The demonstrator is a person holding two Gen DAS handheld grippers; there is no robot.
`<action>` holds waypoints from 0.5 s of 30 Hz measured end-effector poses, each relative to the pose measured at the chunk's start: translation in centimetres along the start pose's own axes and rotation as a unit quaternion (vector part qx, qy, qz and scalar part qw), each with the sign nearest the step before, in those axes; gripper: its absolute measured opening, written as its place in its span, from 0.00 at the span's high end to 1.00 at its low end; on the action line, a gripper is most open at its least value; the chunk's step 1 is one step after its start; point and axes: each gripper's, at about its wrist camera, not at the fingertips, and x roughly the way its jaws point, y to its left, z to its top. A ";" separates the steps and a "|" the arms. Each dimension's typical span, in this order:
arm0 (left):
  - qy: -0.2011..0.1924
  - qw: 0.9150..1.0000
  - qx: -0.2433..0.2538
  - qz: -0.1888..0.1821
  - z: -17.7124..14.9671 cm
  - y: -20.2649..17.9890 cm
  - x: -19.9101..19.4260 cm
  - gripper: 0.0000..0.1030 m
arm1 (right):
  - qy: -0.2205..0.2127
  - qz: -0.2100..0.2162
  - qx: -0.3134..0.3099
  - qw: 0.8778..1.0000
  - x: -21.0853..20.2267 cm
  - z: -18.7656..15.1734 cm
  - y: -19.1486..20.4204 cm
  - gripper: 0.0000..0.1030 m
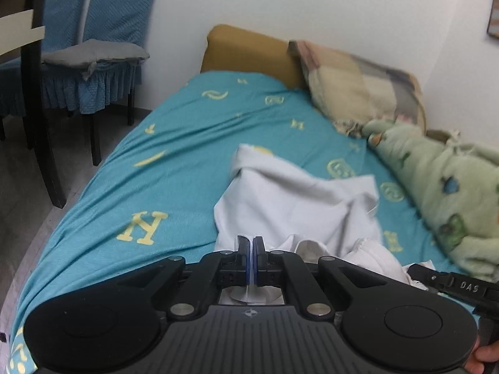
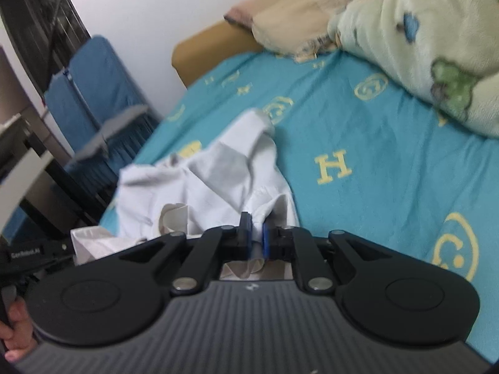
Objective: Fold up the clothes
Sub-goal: 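Grasp the strip end with both grippers and fold it toward the collar, then open both grippers to release the folded T-shirt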
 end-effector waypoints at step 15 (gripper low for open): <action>-0.077 0.995 0.065 0.001 -1.9 -2.5 -14.6 0.12 | -0.095 0.003 -0.105 0.990 -13.8 -1.1 7.1 0.19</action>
